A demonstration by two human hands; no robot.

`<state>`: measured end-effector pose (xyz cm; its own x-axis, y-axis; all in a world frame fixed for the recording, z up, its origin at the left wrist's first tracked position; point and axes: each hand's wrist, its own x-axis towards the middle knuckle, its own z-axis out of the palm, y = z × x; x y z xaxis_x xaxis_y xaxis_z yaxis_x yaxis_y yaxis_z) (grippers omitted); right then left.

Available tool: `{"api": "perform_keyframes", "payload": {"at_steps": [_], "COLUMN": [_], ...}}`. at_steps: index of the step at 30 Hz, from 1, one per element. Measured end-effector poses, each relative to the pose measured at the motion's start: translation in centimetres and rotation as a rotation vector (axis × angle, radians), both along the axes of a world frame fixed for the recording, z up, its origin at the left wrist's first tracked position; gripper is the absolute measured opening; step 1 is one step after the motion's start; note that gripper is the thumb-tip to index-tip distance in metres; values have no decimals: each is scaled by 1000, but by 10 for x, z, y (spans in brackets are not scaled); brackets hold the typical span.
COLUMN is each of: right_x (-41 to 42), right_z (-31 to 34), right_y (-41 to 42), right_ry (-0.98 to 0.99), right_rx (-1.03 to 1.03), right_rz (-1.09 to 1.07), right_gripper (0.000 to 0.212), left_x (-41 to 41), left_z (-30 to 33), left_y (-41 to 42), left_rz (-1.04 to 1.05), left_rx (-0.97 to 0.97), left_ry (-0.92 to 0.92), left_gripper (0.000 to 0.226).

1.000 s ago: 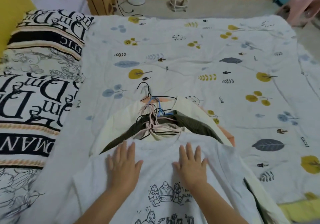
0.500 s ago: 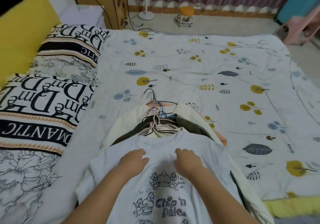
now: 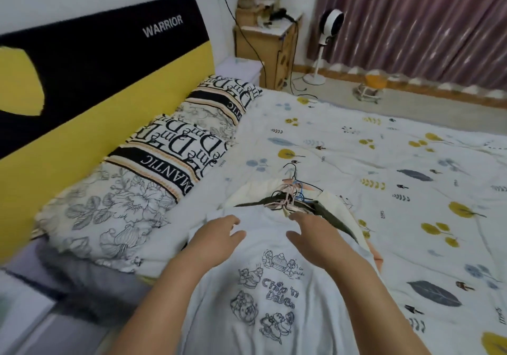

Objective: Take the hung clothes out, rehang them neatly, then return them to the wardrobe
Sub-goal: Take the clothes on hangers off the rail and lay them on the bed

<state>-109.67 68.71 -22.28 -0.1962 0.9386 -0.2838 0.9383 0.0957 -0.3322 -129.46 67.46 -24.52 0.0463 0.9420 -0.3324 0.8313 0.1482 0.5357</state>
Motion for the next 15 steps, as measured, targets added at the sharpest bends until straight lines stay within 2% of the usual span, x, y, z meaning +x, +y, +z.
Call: {"api": "perform_keyframes", "payload": {"at_steps": [10, 15], "right_x": [-80, -144], "right_z": [78, 105], "right_y": [-85, -133], "right_ry": [152, 254], "right_rx": [183, 203], "right_rz": [339, 522], "right_gripper": [46, 46], "left_x": [-79, -127], "left_z": [61, 95], "left_y": [-149, -235], "left_rz": [446, 647], "left_rx": [257, 358], "left_ry": [16, 129], "left_gripper": [46, 50]}}
